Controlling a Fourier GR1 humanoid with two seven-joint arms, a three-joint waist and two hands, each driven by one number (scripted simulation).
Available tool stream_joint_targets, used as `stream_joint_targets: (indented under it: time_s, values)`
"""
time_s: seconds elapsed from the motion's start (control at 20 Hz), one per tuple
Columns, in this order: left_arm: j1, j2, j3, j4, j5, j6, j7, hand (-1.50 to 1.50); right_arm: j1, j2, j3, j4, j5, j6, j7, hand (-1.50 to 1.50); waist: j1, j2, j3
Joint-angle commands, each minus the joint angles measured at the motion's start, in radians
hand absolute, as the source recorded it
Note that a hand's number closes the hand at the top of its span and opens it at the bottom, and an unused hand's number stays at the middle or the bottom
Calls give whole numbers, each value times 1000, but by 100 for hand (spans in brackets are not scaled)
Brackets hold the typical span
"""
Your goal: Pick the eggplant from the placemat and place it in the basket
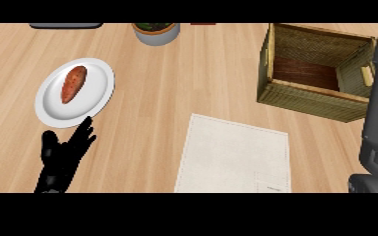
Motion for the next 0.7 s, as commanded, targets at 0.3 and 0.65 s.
stream_joint_targets:
  time_s: [0.3, 0.65]
  values:
    - [30, 13, 35, 12, 13, -19, 28, 0, 176, -48, 18, 68, 84, -87, -37, 150, -4, 5, -10]
    - [63, -28, 3, 44, -31, -13, -33, 0, 209, -175, 26, 124, 22, 35, -163, -150, -1, 4, -9]
